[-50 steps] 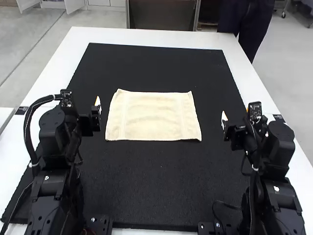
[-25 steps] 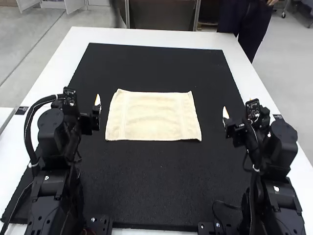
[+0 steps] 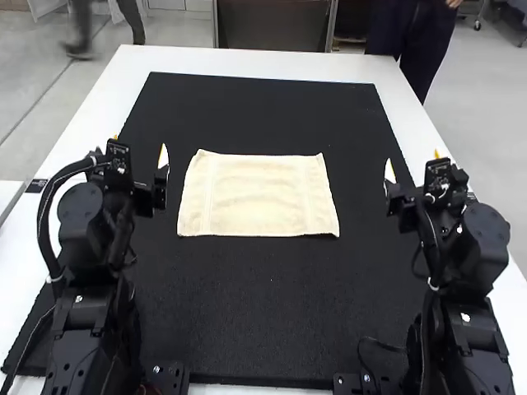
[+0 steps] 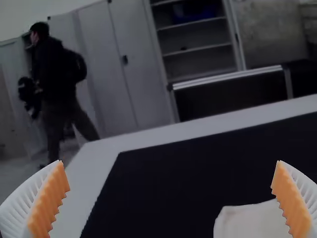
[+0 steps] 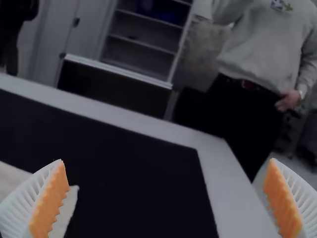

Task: Fold the towel.

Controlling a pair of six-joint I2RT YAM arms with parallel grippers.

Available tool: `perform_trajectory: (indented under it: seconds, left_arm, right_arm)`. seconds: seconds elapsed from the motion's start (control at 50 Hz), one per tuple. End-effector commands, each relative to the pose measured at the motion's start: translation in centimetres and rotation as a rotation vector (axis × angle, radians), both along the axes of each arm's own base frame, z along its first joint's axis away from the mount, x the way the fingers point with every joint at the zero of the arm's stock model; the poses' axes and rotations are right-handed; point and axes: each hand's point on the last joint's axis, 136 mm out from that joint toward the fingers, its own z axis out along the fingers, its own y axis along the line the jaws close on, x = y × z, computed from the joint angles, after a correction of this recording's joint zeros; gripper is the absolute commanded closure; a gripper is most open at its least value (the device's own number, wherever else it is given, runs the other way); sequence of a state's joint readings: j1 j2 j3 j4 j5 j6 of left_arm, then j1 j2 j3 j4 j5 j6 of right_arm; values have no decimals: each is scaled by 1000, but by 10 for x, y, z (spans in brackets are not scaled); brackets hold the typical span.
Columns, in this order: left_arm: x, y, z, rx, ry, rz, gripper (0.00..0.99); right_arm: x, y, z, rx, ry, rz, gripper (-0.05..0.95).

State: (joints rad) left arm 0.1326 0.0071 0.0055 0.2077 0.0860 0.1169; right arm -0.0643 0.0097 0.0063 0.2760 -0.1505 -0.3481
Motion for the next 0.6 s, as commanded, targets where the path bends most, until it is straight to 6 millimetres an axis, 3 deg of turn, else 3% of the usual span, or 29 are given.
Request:
perform_trajectory:
  seconds: [0.0, 0.58]
  left_arm:
    - [-3, -2, 10, 10, -42, -6, 38]
    - [-26, -5, 80, 14, -150, -12, 38]
  right_arm:
    - [-4, -3, 14, 64, -47, 4, -5]
    - [-29, 5, 87, 95, -159, 55, -2]
